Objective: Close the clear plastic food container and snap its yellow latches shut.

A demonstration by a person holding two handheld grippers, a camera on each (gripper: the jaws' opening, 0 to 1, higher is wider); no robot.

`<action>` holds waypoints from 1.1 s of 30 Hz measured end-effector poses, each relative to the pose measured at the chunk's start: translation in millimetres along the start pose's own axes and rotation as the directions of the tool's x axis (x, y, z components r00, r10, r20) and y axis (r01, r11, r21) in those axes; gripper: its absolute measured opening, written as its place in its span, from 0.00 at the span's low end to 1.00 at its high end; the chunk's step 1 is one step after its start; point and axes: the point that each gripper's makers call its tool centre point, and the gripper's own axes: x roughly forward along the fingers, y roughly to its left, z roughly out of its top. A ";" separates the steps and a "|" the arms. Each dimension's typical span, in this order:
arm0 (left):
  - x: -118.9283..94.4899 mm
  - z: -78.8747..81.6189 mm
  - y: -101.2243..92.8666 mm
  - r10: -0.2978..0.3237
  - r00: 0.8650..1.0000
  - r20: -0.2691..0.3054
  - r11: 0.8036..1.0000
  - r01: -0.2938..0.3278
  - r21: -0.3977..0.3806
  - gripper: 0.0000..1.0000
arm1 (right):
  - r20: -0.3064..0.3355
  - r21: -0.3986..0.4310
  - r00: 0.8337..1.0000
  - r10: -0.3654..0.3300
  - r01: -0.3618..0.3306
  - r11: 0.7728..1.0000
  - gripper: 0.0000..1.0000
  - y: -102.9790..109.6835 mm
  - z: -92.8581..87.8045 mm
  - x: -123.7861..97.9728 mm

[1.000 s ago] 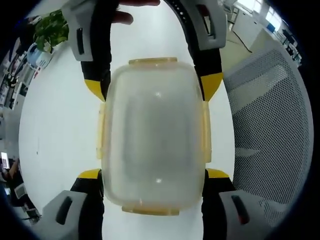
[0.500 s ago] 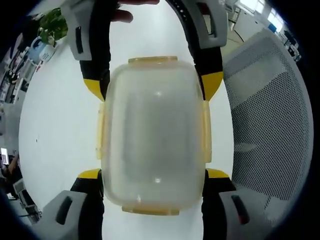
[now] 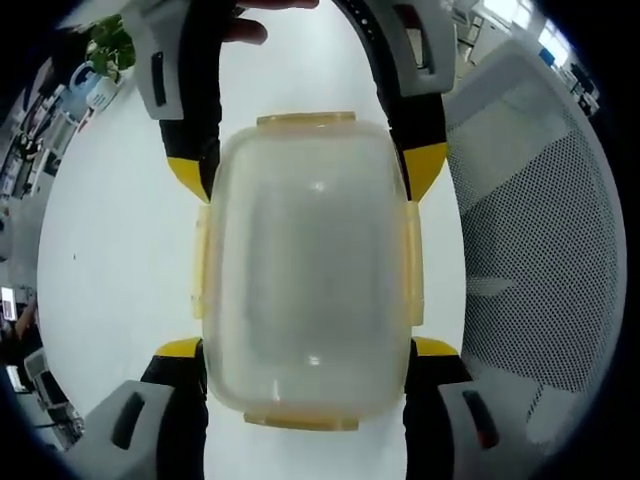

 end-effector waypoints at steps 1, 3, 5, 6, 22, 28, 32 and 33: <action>-0.4 -1.5 -0.2 0.000 1.000 0.001 1.000 0.000 -0.001 0.82 | 0.000 -0.001 1.000 0.000 0.000 1.000 0.78 0.5 1.5 0.5; -1.1 -5.3 -0.3 0.000 1.000 0.002 1.000 0.000 -0.003 0.82 | -0.001 -0.002 1.000 0.001 -0.001 1.000 0.78 0.8 5.1 2.1; -1.8 -8.6 -0.7 0.000 1.000 0.004 1.000 0.000 -0.004 0.82 | -0.002 -0.002 1.000 0.000 0.000 1.000 0.78 0.8 8.0 3.9; -2.1 -10.0 -0.9 0.000 1.000 0.004 1.000 0.000 -0.003 0.82 | -0.002 -0.001 1.000 0.000 0.000 1.000 0.78 1.0 9.2 4.5; -3.1 -16.6 -1.8 0.003 1.000 0.011 1.000 -0.003 0.000 0.82 | -0.011 0.005 1.000 -0.004 0.004 1.000 0.78 2.2 15.9 8.0; -2.8 -17.0 -1.1 -0.001 1.000 0.009 1.000 0.001 0.000 0.82 | -0.015 0.006 1.000 0.004 -0.004 1.000 0.78 1.7 16.0 8.7; -2.3 -17.6 4.1 0.005 1.000 0.009 1.000 -0.005 0.004 0.82 | -0.009 0.012 1.000 -0.004 0.004 1.000 0.78 -3.3 16.3 8.6; -2.1 -17.5 5.1 0.007 1.000 0.009 1.000 -0.007 0.005 0.82 | -0.008 0.012 1.000 -0.004 0.004 1.000 0.78 -4.3 16.4 8.6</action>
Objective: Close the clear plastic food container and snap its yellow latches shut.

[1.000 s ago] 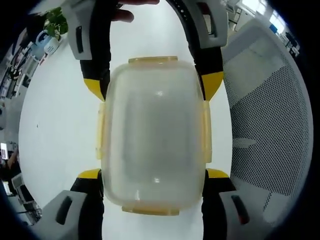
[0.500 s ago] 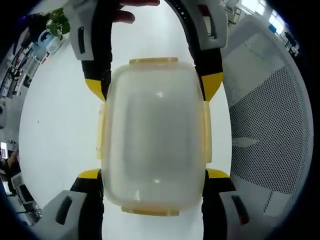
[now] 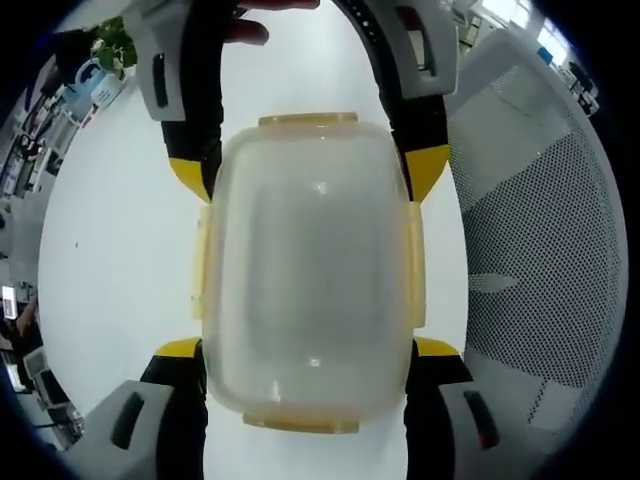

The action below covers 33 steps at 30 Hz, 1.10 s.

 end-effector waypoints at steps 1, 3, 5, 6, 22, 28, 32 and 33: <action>0.1 0.0 0.5 0.001 1.000 -0.001 1.000 -0.001 0.000 0.82 | 0.001 0.000 1.000 0.000 0.000 1.000 0.78 -0.2 -0.1 0.0; 0.8 0.5 2.5 0.002 1.000 -0.004 1.000 -0.002 0.001 0.82 | 0.003 0.000 1.000 0.000 0.000 1.000 0.78 -2.1 -0.5 0.1; 2.1 0.8 5.7 0.003 1.000 -0.004 1.000 -0.003 0.002 0.82 | 0.006 0.002 1.000 -0.001 0.001 1.000 0.78 -4.9 -1.0 -0.1; 2.2 0.9 7.3 0.004 1.000 -0.003 1.000 -0.004 0.003 0.82 | 0.009 0.003 1.000 -0.001 0.001 1.000 0.78 -6.0 -1.0 -0.3; 4.7 -1.6 23.6 0.006 1.000 -0.003 1.000 -0.006 0.011 0.83 | 0.011 0.012 1.000 0.001 -0.001 1.000 0.78 -21.4 1.8 1.5; 5.3 -2.0 28.6 0.008 1.000 0.004 1.000 -0.008 0.006 0.83 | 0.011 0.010 1.000 0.002 -0.002 1.000 0.78 -26.8 2.3 1.2; 5.9 -2.1 32.0 0.008 1.000 0.006 1.000 -0.008 0.006 0.83 | 0.012 0.011 1.000 0.002 -0.002 1.000 0.78 -30.2 2.8 1.1; 6.1 -2.2 32.9 0.008 1.000 0.005 1.000 -0.008 0.007 0.83 | 0.012 0.012 1.000 0.002 -0.002 1.000 0.78 -31.3 2.9 1.1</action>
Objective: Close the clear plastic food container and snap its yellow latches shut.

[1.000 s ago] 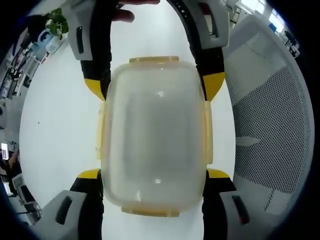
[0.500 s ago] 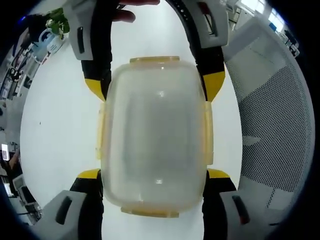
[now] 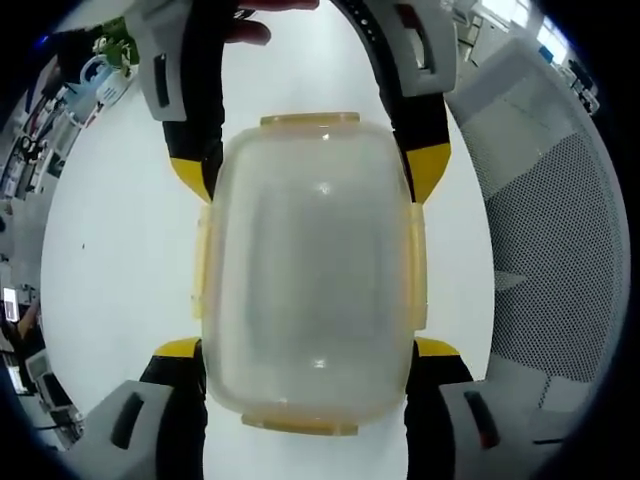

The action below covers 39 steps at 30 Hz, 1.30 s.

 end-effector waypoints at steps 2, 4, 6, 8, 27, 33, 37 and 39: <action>0.3 -0.1 2.2 0.000 1.000 -0.001 1.000 0.000 0.002 0.83 | -0.001 0.000 1.000 0.000 0.000 1.000 0.78 -1.5 0.3 -0.4; 0.7 -0.4 4.7 -0.001 1.000 -0.002 1.000 0.001 0.003 0.83 | 0.000 0.002 1.000 -0.001 0.001 1.000 0.78 -3.6 0.5 -0.5; 1.3 -0.4 7.7 0.000 1.000 -0.002 1.000 0.000 0.003 0.83 | 0.003 0.002 1.000 -0.002 0.002 1.000 0.78 -6.8 0.4 -0.4; 1.5 -0.4 9.8 0.000 1.000 -0.001 1.000 0.000 0.003 0.83 | 0.004 0.002 1.000 -0.002 0.002 1.000 0.78 -10.0 0.5 -0.6; 4.2 1.2 34.6 0.003 1.000 0.012 1.000 -0.003 -0.004 0.83 | -0.004 0.001 1.000 -0.001 0.001 1.000 0.78 -34.6 1.3 -2.5; 4.6 1.4 38.3 0.004 1.000 0.012 1.000 -0.004 -0.007 0.83 | -0.005 -0.002 1.000 0.002 -0.002 1.000 0.78 -38.2 1.0 -2.1; 5.0 1.2 39.7 0.005 1.000 0.010 1.000 -0.005 -0.006 0.83 | -0.007 0.000 1.000 0.004 -0.004 1.000 0.78 -39.8 1.0 -1.7; 5.1 1.0 39.5 0.004 1.000 0.011 1.000 -0.004 -0.007 0.83 | -0.008 0.000 1.000 0.006 -0.006 1.000 0.78 -39.8 1.3 -1.5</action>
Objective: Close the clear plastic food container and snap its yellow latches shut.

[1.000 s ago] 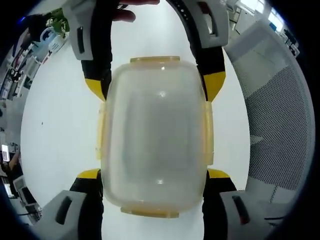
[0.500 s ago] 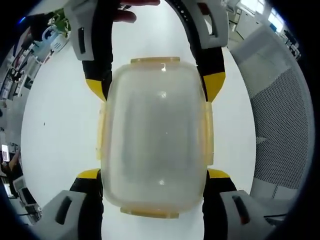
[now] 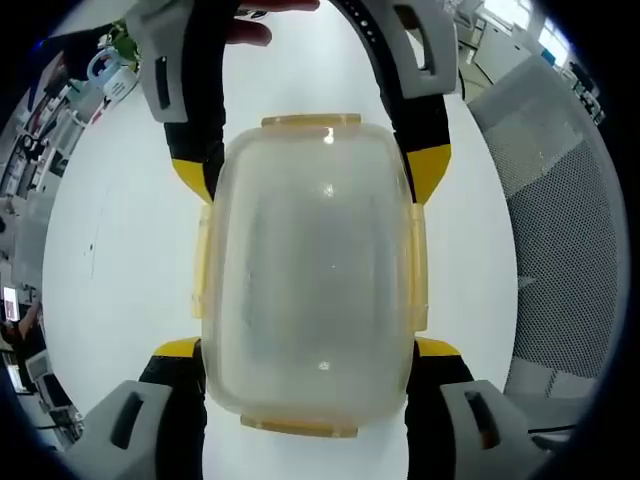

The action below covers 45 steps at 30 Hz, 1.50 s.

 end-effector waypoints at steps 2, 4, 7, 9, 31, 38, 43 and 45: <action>0.0 -0.1 0.0 -0.001 1.000 0.001 1.000 0.001 0.000 0.83 | 0.001 0.000 1.000 0.002 -0.002 1.000 0.78 0.3 0.6 -0.1; 0.0 -0.2 -0.1 -0.002 1.000 0.001 1.000 0.002 0.000 0.84 | 0.002 0.000 1.000 0.003 -0.003 1.000 0.78 0.1 0.6 0.0; 0.0 -0.4 0.0 -0.004 1.000 0.001 1.000 0.004 0.000 0.84 | 0.002 0.000 1.000 0.005 -0.005 1.000 0.78 0.4 0.7 -0.2; 0.0 -0.5 -0.1 -0.004 1.000 0.000 1.000 0.004 0.000 0.84 | 0.002 0.000 1.000 0.005 -0.005 1.000 0.79 0.5 0.7 -0.5; -3.4 -0.9 -0.2 0.004 1.000 0.004 1.000 -0.004 0.011 0.84 | 0.009 0.000 1.000 0.010 -0.010 1.000 0.79 1.8 1.4 -3.1; -9.7 -0.8 3.8 0.005 0.999 0.033 0.999 -0.004 -0.036 0.84 | 0.014 0.015 1.000 0.009 -0.009 1.000 0.78 2.2 1.6 -5.6; -13.1 -2.5 4.4 0.008 0.998 0.055 0.998 -0.004 -0.068 0.84 | 0.026 0.032 1.000 0.007 -0.008 0.999 0.76 0.6 2.0 -8.7; -15.0 -2.3 5.1 0.014 0.998 0.064 0.997 -0.009 -0.077 0.84 | 0.033 0.038 0.999 0.004 -0.005 0.999 0.76 -0.4 2.5 -10.6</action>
